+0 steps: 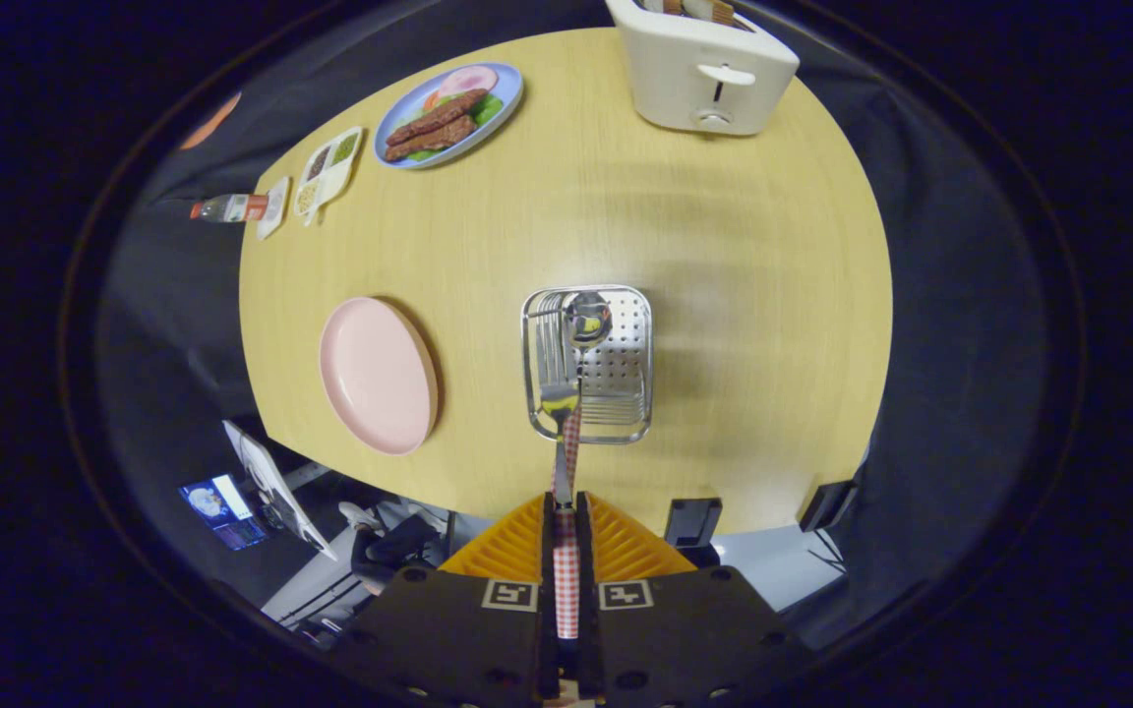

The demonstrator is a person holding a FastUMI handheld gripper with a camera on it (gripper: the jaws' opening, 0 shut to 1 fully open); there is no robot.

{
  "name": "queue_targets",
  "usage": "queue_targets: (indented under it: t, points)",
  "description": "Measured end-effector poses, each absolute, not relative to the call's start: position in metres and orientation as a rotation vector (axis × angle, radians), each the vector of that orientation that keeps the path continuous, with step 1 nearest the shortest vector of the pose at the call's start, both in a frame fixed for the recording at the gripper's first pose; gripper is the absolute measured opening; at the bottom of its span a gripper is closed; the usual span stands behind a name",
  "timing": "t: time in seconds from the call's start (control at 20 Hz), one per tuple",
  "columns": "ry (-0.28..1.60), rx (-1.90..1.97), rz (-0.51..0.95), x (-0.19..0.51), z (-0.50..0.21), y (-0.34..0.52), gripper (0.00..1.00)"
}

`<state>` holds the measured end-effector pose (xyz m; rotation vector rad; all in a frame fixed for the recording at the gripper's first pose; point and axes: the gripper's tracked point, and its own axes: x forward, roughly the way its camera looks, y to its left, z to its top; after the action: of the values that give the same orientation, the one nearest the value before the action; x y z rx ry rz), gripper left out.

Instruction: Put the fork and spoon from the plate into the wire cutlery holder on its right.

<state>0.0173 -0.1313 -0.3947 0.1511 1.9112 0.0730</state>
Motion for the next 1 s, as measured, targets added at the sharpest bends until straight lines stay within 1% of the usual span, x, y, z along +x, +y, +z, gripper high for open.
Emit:
queue_targets:
  t: [0.3, 0.7, 0.75, 0.9, 0.95, 1.0]
  points:
    - [1.903, 0.131, 0.039, 0.027, -0.403, -0.147, 0.08]
    - [1.975, 0.156, 0.048, 0.018, -0.411, -0.134, 0.08]
    - [1.972, 0.159, 0.062, 0.018, -0.409, -0.131, 0.14]
    - [1.948, 0.135, 0.075, 0.024, -0.407, -0.127, 0.13]
    - [1.926, 0.131, 0.071, 0.029, -0.406, -0.127, 0.20]
    - [1.908, 0.117, 0.066, 0.032, -0.406, -0.128, 0.22]
